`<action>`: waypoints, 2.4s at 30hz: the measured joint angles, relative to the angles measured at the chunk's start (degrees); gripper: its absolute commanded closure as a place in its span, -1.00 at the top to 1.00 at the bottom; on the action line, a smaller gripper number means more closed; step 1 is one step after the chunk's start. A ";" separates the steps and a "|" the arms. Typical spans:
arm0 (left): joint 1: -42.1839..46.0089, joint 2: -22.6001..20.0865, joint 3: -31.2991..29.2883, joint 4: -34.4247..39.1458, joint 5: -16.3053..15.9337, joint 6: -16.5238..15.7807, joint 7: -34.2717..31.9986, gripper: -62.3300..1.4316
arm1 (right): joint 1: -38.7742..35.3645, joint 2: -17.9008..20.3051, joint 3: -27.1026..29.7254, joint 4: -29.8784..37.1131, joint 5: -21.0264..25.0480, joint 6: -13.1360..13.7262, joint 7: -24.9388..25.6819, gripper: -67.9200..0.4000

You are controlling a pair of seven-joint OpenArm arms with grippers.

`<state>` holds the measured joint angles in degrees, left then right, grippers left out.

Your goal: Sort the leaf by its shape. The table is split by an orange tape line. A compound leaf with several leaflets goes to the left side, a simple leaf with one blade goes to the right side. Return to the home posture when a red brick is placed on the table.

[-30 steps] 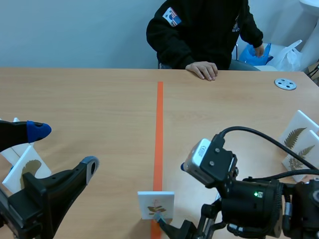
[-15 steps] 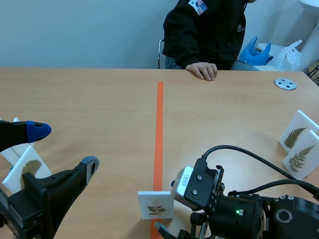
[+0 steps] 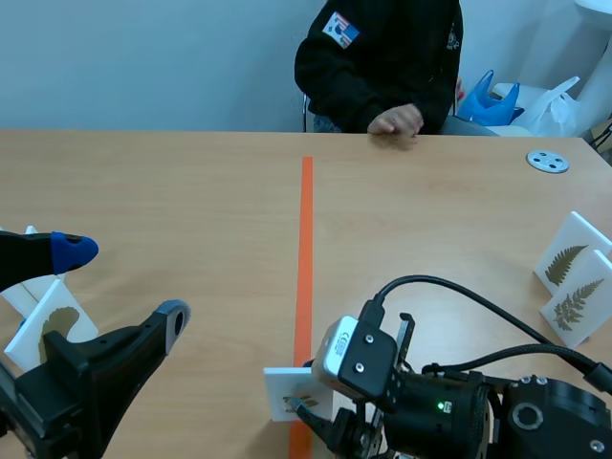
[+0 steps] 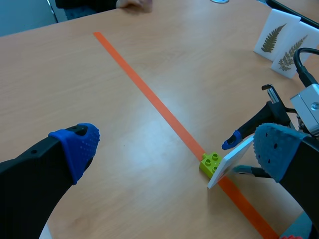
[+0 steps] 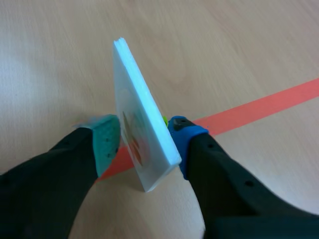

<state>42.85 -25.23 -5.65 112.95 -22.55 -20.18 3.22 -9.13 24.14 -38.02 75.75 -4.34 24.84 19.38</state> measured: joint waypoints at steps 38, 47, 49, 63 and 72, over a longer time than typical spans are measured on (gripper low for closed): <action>0.00 -0.37 0.00 0.00 0.00 -0.02 0.00 1.00 | -16.13 1.09 32.06 26.56 13.27 5.60 -3.28 -0.94; 0.00 -1.77 0.00 -0.24 0.00 0.00 0.00 1.00 | -18.53 -2.14 45.81 26.56 19.37 5.64 -7.17 -0.94; 0.00 -1.77 0.00 -0.81 0.00 -0.02 -0.02 1.00 | -18.51 -3.19 48.00 26.56 20.15 5.68 -8.28 -0.94; 0.00 -1.77 0.00 -5.51 -0.07 0.00 -1.29 1.00 | -15.96 -4.28 48.17 14.03 29.07 4.57 -13.94 -0.94; 0.00 -1.77 0.00 -5.51 -0.07 0.00 -1.31 1.00 | -8.59 -6.16 48.06 -0.59 29.07 4.52 -13.92 -0.94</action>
<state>42.85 -27.00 -5.65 107.44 -22.61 -20.18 1.91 -17.72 17.98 10.04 75.16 24.73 29.36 5.45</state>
